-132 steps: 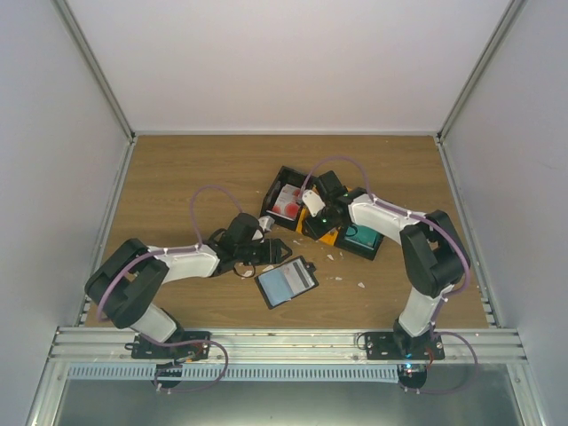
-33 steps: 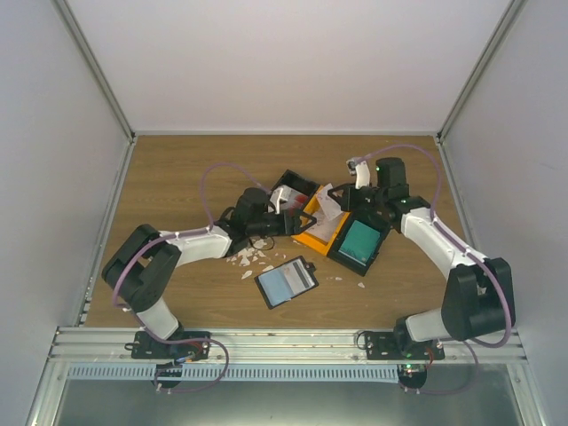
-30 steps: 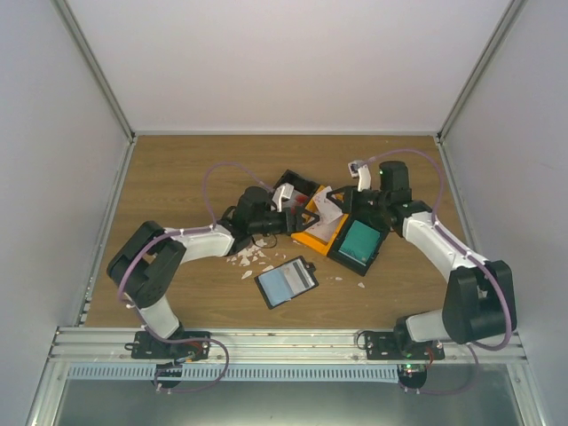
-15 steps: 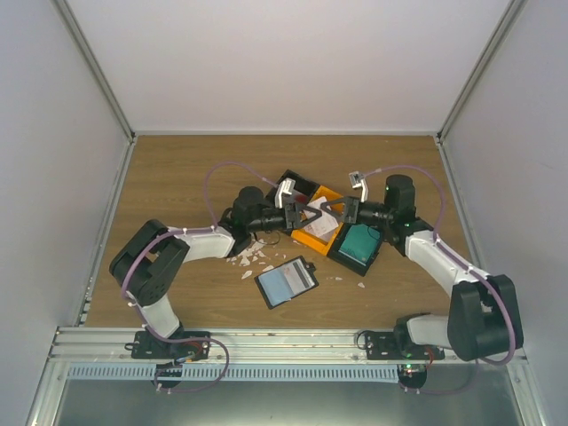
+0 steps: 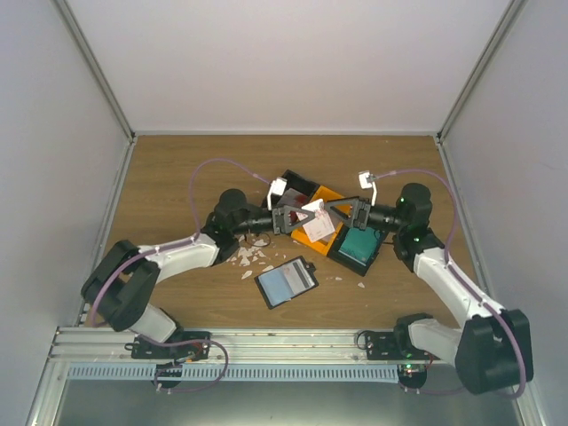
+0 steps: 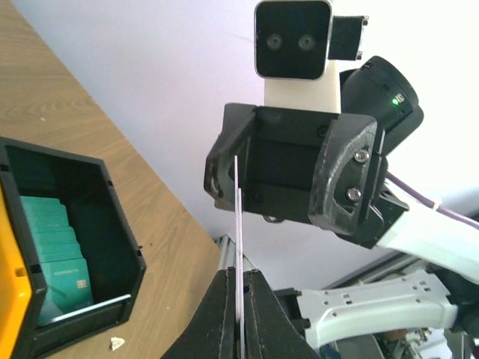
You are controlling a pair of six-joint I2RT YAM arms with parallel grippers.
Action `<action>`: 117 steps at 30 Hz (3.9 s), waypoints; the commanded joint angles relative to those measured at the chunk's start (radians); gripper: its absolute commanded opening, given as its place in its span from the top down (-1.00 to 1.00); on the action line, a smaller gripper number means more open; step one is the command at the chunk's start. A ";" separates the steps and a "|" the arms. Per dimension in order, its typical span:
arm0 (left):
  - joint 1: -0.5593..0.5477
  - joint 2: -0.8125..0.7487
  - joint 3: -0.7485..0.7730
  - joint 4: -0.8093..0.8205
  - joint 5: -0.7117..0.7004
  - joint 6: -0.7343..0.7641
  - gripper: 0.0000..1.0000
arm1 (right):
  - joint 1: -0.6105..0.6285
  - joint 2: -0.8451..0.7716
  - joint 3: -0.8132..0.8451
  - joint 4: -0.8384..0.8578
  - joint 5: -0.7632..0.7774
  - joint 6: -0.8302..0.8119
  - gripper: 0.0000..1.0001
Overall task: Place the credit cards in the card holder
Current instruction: Pick up the credit card from the storage box, then insert the credit card into the card holder.
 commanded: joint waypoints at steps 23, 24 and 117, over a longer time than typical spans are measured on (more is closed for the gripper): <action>0.001 -0.199 0.038 -0.174 0.136 0.131 1.00 | 0.055 -0.156 -0.023 -0.049 -0.064 -0.120 0.11; 0.000 -0.200 0.040 -0.174 0.141 0.130 1.00 | 0.062 -0.147 -0.019 -0.061 -0.062 -0.132 0.16; 0.172 -0.476 -0.553 -0.728 -0.006 0.106 1.00 | 0.420 0.348 -0.115 -0.191 0.343 -0.116 0.99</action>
